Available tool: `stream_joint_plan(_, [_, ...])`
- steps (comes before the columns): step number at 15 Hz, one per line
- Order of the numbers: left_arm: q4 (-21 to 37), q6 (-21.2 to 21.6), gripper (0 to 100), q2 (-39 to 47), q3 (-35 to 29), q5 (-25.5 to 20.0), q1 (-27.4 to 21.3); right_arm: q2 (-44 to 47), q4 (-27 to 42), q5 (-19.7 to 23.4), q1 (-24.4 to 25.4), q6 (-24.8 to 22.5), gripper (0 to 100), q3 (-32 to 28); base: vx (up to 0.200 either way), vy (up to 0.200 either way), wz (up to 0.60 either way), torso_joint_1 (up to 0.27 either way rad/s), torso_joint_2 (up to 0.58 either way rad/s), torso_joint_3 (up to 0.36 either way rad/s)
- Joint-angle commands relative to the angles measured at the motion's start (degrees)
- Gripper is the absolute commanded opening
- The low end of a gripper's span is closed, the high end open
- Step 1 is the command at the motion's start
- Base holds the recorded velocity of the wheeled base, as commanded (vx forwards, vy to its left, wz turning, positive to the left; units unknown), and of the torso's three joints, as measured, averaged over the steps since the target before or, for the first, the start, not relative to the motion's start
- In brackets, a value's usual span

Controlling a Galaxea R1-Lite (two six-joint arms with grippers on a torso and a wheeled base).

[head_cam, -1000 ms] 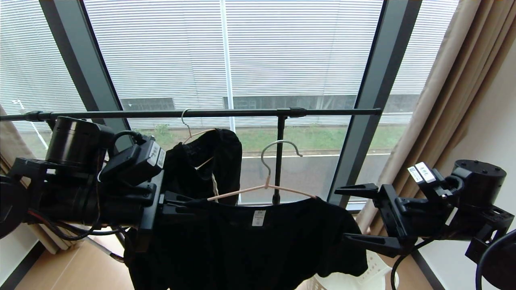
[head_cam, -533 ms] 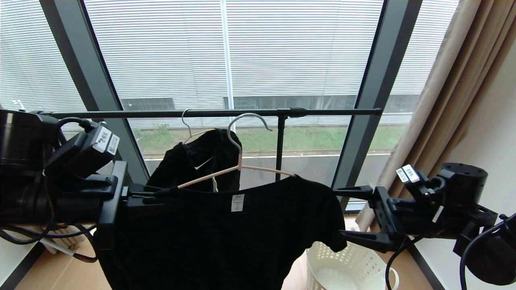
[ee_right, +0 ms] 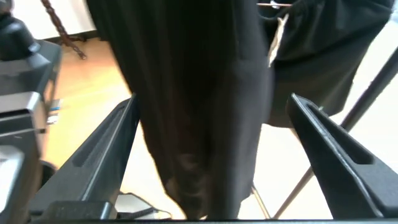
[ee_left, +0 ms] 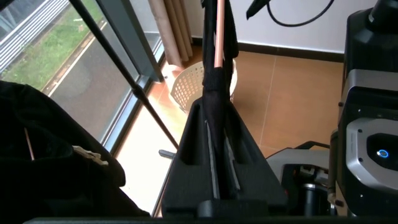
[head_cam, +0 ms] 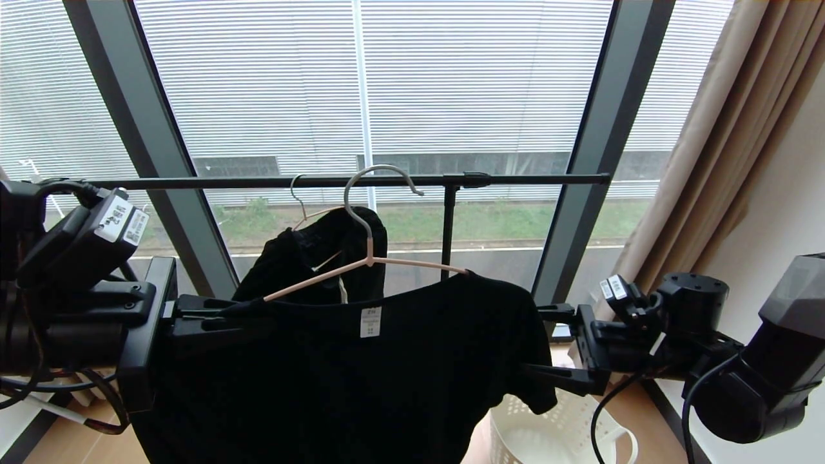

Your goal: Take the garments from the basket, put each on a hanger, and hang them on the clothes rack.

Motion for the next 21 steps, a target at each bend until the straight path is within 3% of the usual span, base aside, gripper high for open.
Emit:
stream_joint_plan(1, [0.0, 0.0, 0, -0.6, 0.5, 0.0, 0.0, 3.2, -0.6, -1.0, 0.0, 0.2, 100, 0.0, 0.000, 0.000, 0.00, 0.000, 0.00, 0.000])
stream_joint_plan(2, [0.0, 0.0, 0, -0.6, 0.5, 0.1, 0.0, 3.2, -0.6, -2.4, 0.0, 0.3, 0, -0.2, 0.000, 0.000, 0.00, 0.000, 0.00, 0.000])
stream_joint_plan(11, [-0.1, 0.0, 0, -0.6, 2.0, 0.0, 5.5, 1.3, -1.0, -3.1, -7.0, 0.3, 0, -2.5, 0.000, 0.000, 0.00, 0.000, 0.00, 0.000])
stream_joint_plan(17, [-0.1, 0.0, 0, 0.1, 2.7, 0.0, 7.3, -0.2, -0.5, -3.1, -6.3, 0.3, 0, -0.8, 0.000, 0.000, 0.00, 0.000, 0.00, 0.000])
stream_joint_plan(18, [-0.1, 0.0, 0, 0.2, 2.6, 0.0, 7.4, -0.3, -0.9, -3.3, -5.7, 0.1, 100, 0.0, 0.000, 0.000, 0.00, 0.000, 0.00, 0.000])
stream_joint_plan(21, [-0.2, -1.5, 0, 0.5, 2.6, 0.0, 8.6, -1.7, -0.6, -3.3, -5.7, 0.5, 100, -0.4, 0.000, 0.000, 0.00, 0.000, 0.00, 0.000])
